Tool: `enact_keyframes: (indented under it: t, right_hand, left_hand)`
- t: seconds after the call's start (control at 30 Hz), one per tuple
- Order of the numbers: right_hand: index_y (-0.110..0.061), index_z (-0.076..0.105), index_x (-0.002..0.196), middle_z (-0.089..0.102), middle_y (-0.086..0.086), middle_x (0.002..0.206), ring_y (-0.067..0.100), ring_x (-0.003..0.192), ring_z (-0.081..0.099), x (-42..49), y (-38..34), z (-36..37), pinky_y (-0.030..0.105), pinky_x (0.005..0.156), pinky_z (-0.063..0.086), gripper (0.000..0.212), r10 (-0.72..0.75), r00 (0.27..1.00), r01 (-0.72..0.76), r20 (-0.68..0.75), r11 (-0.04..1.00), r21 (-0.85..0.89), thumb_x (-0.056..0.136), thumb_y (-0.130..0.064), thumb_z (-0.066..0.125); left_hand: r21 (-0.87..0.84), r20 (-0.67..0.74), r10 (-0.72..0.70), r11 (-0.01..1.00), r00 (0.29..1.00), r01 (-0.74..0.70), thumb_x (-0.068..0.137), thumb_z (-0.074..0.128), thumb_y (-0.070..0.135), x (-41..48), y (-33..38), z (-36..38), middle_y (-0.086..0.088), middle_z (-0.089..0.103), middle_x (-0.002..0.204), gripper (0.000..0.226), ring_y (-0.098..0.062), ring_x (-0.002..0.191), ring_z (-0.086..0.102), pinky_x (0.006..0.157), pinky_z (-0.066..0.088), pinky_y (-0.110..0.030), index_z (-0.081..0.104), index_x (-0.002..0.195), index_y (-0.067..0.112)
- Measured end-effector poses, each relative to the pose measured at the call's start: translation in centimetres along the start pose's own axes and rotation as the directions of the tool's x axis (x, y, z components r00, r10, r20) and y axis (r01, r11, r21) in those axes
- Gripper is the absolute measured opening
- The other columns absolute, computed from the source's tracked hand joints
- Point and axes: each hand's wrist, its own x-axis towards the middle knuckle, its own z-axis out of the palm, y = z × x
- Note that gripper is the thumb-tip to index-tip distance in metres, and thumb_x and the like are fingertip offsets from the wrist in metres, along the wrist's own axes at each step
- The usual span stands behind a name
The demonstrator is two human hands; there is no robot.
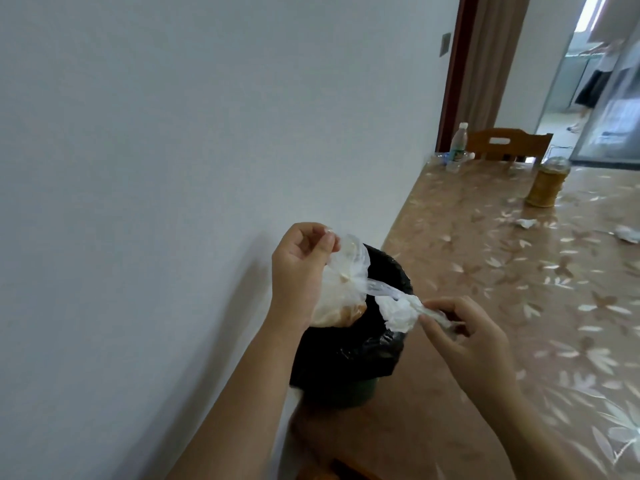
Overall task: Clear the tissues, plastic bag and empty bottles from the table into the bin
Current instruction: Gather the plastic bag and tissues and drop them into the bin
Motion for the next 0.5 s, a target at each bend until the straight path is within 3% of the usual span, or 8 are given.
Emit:
enact_keyframes:
  t: [0.13,0.27,0.37,0.5]
  right_hand:
    - [-0.022,0.064,0.083,0.062,-0.013,0.083,0.006,0.082,0.056,0.2,0.7,0.4,0.014,0.067,0.042,0.017,0.043,0.999,-0.043,-0.005,0.999,-0.024,0.075,-0.009,0.072]
    - [-0.031,0.061,0.083,0.062,-0.015,0.079,0.006,0.083,0.056,0.5,1.4,0.7,0.016,0.067,0.043,0.025,0.051,0.999,-0.051,-0.004,0.998,-0.038,0.075,-0.010,0.073]
    - [-0.028,0.061,0.084,0.061,-0.013,0.080,0.006,0.084,0.055,0.9,2.0,1.2,0.015,0.067,0.043,0.023,0.067,0.998,-0.067,0.008,0.997,-0.046,0.076,-0.009,0.072]
    - [-0.021,0.063,0.086,0.058,-0.013,0.081,0.006,0.077,0.055,1.4,2.9,2.9,0.009,0.067,0.039,0.019,0.052,0.996,-0.044,0.076,0.994,-0.104,0.075,-0.007,0.072]
  left_hand:
    - [0.192,0.091,-0.068,0.980,0.994,0.049,0.084,0.060,0.005,0.5,-3.0,0.2,0.000,0.066,0.077,0.021,-0.015,0.078,0.063,0.074,0.049,-0.025,0.059,0.075,0.024]
    - [0.432,0.192,-0.169,0.899,0.967,0.071,0.085,0.062,0.013,-0.9,-5.7,-0.7,0.008,0.065,0.082,0.013,-0.003,0.077,0.060,0.069,0.045,-0.009,0.061,0.081,0.025]
    - [0.533,0.230,-0.146,0.846,0.962,0.001,0.085,0.062,0.015,-2.9,-7.3,-1.9,0.009,0.064,0.088,0.008,0.004,0.083,0.057,0.072,0.040,-0.004,0.062,0.089,0.022]
    - [0.619,0.312,-0.030,0.764,0.950,-0.180,0.082,0.064,0.018,-5.1,-9.1,-3.4,0.006,0.061,0.087,0.004,0.001,0.087,0.053,0.078,0.037,-0.005,0.064,0.086,0.016]
